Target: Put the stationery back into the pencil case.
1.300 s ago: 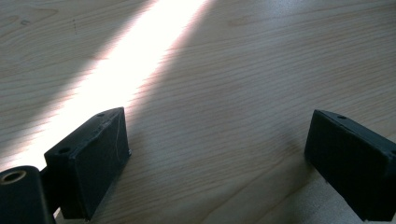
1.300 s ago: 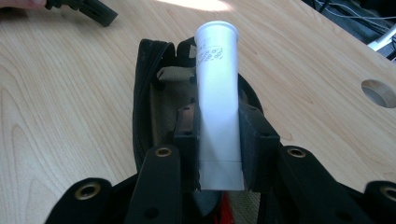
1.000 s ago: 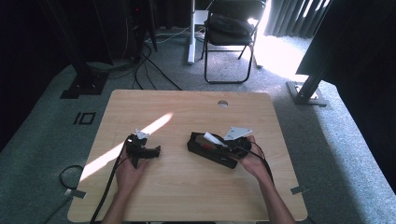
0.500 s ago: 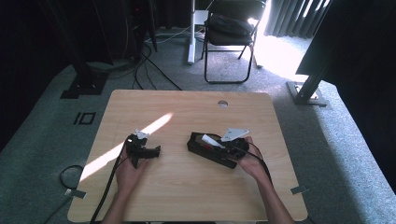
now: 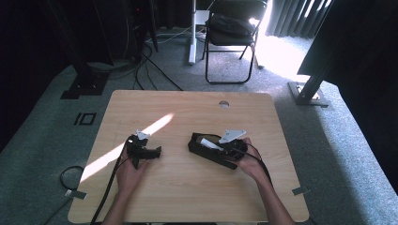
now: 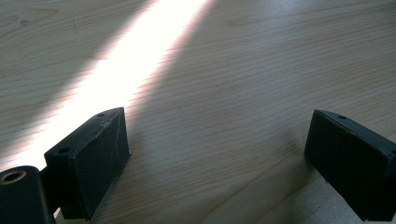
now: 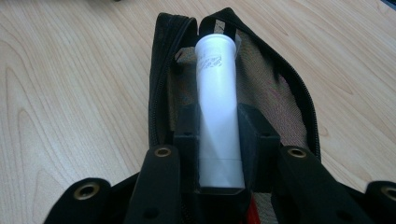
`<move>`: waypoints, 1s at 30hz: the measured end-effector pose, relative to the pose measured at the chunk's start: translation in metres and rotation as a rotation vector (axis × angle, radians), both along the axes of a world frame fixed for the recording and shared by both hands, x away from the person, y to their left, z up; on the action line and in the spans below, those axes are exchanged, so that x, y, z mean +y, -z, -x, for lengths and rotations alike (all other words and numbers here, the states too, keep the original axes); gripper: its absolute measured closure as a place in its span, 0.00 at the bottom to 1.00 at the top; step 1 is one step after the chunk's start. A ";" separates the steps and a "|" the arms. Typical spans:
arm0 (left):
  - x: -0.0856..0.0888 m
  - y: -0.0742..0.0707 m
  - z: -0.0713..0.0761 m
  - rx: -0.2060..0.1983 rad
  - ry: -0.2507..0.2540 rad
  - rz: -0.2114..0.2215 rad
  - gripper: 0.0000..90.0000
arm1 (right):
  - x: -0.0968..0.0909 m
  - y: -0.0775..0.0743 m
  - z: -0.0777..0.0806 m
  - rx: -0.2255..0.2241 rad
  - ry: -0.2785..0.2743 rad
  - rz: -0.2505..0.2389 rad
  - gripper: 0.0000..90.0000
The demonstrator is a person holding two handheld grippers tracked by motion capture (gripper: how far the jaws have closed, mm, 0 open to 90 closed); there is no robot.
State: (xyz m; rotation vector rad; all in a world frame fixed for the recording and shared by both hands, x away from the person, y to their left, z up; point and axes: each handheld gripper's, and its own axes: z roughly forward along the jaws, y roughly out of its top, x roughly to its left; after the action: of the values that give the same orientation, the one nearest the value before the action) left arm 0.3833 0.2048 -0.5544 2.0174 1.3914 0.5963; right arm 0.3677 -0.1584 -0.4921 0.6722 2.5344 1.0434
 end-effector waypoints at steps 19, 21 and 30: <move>0.000 0.000 0.000 0.000 0.000 0.000 0.07 | 0.004 0.000 0.000 0.012 -0.014 0.002 0.76; 0.000 0.000 0.000 0.000 0.000 0.000 0.07 | 0.003 -0.001 0.000 0.009 -0.011 -0.005 0.72; 0.000 0.000 0.000 0.000 0.000 0.000 0.07 | -0.003 -0.008 0.004 -0.025 0.015 -0.053 0.58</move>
State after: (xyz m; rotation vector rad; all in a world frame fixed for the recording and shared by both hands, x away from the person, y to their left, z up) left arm 0.3833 0.2048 -0.5544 2.0174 1.3916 0.5962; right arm 0.3636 -0.1610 -0.4837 0.6872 2.4852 1.1098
